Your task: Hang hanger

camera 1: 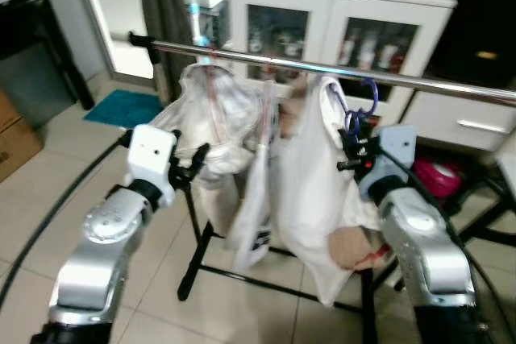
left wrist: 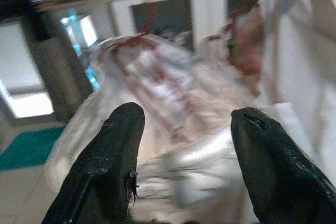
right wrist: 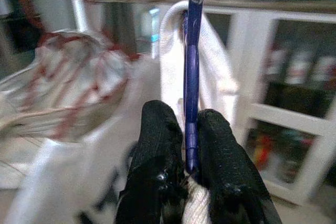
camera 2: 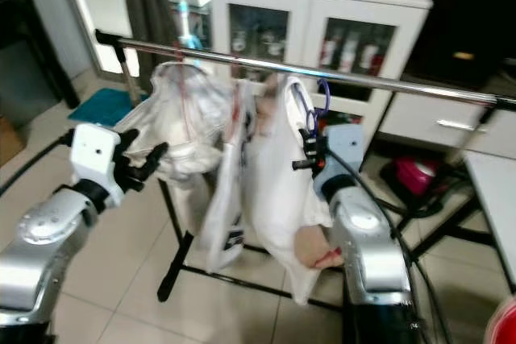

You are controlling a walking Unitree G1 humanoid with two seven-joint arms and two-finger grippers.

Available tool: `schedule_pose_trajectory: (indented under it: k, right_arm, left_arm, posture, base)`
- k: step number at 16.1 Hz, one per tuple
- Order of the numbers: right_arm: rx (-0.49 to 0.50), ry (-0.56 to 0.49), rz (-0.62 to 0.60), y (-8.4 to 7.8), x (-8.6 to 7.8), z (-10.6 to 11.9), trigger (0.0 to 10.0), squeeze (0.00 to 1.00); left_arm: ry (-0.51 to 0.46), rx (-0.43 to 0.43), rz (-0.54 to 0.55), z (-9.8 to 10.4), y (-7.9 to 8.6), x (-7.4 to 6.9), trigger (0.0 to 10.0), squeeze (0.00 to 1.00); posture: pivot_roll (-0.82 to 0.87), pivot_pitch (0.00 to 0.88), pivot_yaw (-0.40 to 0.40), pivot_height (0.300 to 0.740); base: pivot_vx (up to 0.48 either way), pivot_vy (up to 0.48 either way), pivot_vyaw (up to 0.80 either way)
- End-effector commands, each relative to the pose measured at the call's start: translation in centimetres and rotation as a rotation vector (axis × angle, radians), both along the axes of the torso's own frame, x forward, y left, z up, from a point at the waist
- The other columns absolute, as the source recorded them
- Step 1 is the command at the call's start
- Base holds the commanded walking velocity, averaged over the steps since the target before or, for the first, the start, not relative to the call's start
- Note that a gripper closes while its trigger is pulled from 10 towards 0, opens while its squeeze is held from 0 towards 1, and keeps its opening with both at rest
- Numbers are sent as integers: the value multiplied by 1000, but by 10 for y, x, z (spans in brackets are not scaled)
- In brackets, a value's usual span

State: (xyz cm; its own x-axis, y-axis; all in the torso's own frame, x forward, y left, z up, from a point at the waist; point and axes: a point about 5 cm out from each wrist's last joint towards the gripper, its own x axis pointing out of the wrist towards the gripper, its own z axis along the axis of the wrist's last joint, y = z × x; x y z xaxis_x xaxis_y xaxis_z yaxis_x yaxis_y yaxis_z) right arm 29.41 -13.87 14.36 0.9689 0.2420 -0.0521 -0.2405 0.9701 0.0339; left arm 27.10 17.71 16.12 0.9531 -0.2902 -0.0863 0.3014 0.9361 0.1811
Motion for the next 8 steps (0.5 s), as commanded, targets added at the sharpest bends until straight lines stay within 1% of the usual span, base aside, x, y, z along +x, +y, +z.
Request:
schedule_pose_trajectory:
  k: [1, 3, 4, 6, 8]
  right_arm:
    - [-11, -31, 17, 1, 3, 11, 10000, 0]
    - [-58, -33, -24, -4, 13, 14, 10000, 0]
    - [-79, -16, -49, -8, 20, 12, 10000, 0]
    - [-102, 13, -72, -13, 30, 10, 10000, 0]
    - [-112, 50, -108, -21, 48, 12, 10000, 0]
  left_arm:
    - [-14, 1, -24, 3, -5, 1, 10000, 0]
    - [8, -4, -143, 5, -14, -4, 10000, 0]
    - [0, 1, -198, 8, -17, -6, 10000, 0]
    - [-11, 2, -260, 13, -18, -10, 10000, 0]
    - [-12, 17, -344, 19, -18, -16, 10000, 0]
  posture:
    - [4, 0, -5, 740]
    - [4, 0, -7, 740]
    - [7, 0, -10, 740]
    - [7, 0, -10, 740]
    - [19, 0, -16, 740]
  base:
    - [296, 0, 0]
    - [0, 0, 0]
    - [0, 0, 0]
    - [0, 0, 0]
    - [0, 0, 0]
